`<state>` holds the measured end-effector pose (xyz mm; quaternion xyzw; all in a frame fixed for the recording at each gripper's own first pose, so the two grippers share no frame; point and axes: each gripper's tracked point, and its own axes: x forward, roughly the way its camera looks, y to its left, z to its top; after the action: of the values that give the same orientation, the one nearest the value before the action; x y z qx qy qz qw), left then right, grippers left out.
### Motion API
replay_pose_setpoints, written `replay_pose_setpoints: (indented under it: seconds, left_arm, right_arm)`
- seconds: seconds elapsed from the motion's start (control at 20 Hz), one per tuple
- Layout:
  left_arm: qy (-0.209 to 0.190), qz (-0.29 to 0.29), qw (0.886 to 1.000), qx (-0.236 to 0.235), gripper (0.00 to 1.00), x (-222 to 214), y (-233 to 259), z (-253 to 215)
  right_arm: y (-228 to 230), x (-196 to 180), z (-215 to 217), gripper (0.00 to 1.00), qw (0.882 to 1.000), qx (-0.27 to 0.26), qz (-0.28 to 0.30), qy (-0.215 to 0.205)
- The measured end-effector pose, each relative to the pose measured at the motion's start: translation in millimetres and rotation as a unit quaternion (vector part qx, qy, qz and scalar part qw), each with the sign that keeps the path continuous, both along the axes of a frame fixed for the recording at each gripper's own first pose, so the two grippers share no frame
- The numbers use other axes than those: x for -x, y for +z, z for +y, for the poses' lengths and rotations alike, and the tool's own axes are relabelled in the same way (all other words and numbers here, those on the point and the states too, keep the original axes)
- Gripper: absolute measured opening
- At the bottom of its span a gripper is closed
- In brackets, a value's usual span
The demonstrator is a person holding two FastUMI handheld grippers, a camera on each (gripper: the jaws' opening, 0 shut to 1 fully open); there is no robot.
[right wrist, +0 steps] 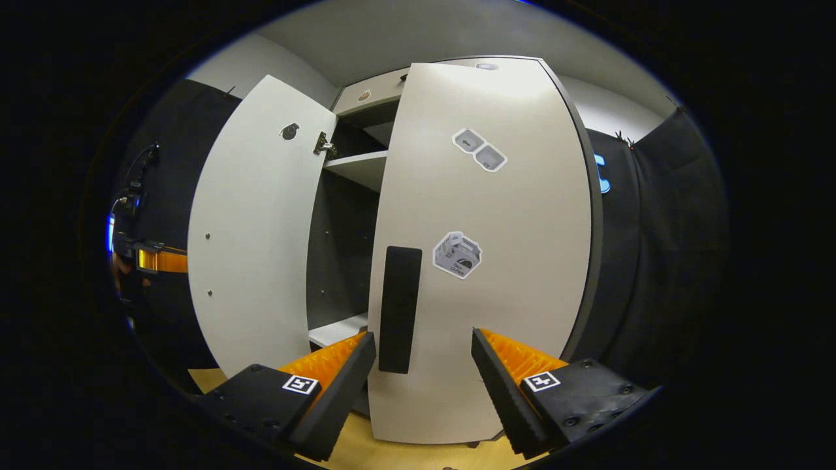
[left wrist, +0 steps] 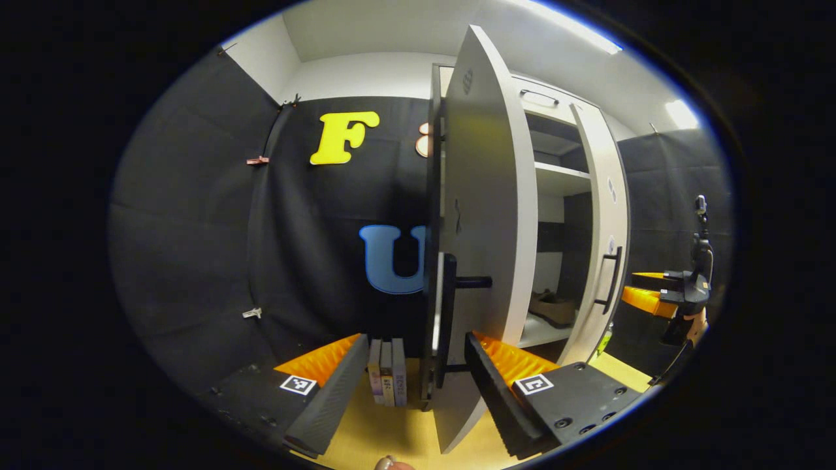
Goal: Grab one shoe with the right hand and put it into the shoe cabinet, grab the other shoe with the left hand and put it into the shoe cabinet; then close the right door with the right hand and the left door with the left hand.
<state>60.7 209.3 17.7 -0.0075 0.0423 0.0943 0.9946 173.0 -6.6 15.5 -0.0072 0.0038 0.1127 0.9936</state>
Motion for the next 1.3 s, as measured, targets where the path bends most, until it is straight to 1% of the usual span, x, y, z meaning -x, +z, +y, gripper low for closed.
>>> replay_pose_setpoints:
  seconds: [0.25,0.55,0.8,0.9,0.95,1.0,1.05,1.1,1.15,1.2,1.25,1.3]
  left_arm:
    - [-0.043,-0.006,0.999,0.014,0.95,-15.7,-2.7,-28.4]
    - [-0.058,-0.012,0.998,0.014,0.95,-29.5,-2.1,-49.5]
    - [-0.076,-0.014,0.997,0.008,0.95,-47.2,-2.1,-77.4]
    - [-0.093,-0.015,0.995,0.011,0.95,-59.2,-4.5,-92.5]
    - [-0.102,-0.015,0.994,0.017,0.92,-66.1,-6.9,-101.0]
    - [-0.112,-0.012,0.993,0.025,0.95,-72.1,-10.0,-110.8]
    - [-0.123,-0.008,0.992,0.032,0.92,-79.0,-15.5,-120.3]
    - [-0.131,-0.003,0.991,0.035,0.95,-84.5,-18.5,-128.5]
    - [-0.132,0.002,0.991,0.031,0.95,-90.0,-20.2,-132.5]
    - [-0.132,0.005,0.991,0.022,0.92,-92.9,-20.2,-136.1]
    - [-0.132,0.006,0.991,0.013,0.95,-93.9,-19.5,-140.9]
    - [-0.133,0.004,0.991,0.006,0.95,-93.5,-16.8,-145.1]
  right_arm:
    - [-7.1,9.9,-22.3,0.98,1.000,-0.010,0.016,-0.016]
    - [-8.4,18.1,-36.9,0.98,0.999,-0.018,0.022,-0.017]
    - [-9.3,26.0,-44.2,0.98,1.000,-0.010,0.020,-0.011]
    - [-11.7,28.8,-51.9,0.98,1.000,-0.010,0.025,-0.015]
    - [-12.8,30.3,-56.3,0.98,0.999,-0.011,0.027,-0.018]
    - [-3.2,32.2,-63.8,0.98,0.999,-0.014,0.029,-0.020]
    - [-2.9,33.3,-65.8,0.98,0.999,-0.017,0.030,-0.022]
    - [-3.4,35.4,-68.0,0.98,0.999,-0.018,0.030,-0.024]
    - [-3.2,38.5,-72.8,0.98,0.999,-0.017,0.030,-0.027]
    - [-5.5,42.9,-80.4,0.98,0.999,-0.016,0.031,-0.031]
    - [-6.4,47.3,-85.2,0.98,0.999,-0.017,0.031,-0.034]
    - [-5.8,51.3,-89.6,0.98,0.999,-0.018,0.031,-0.038]
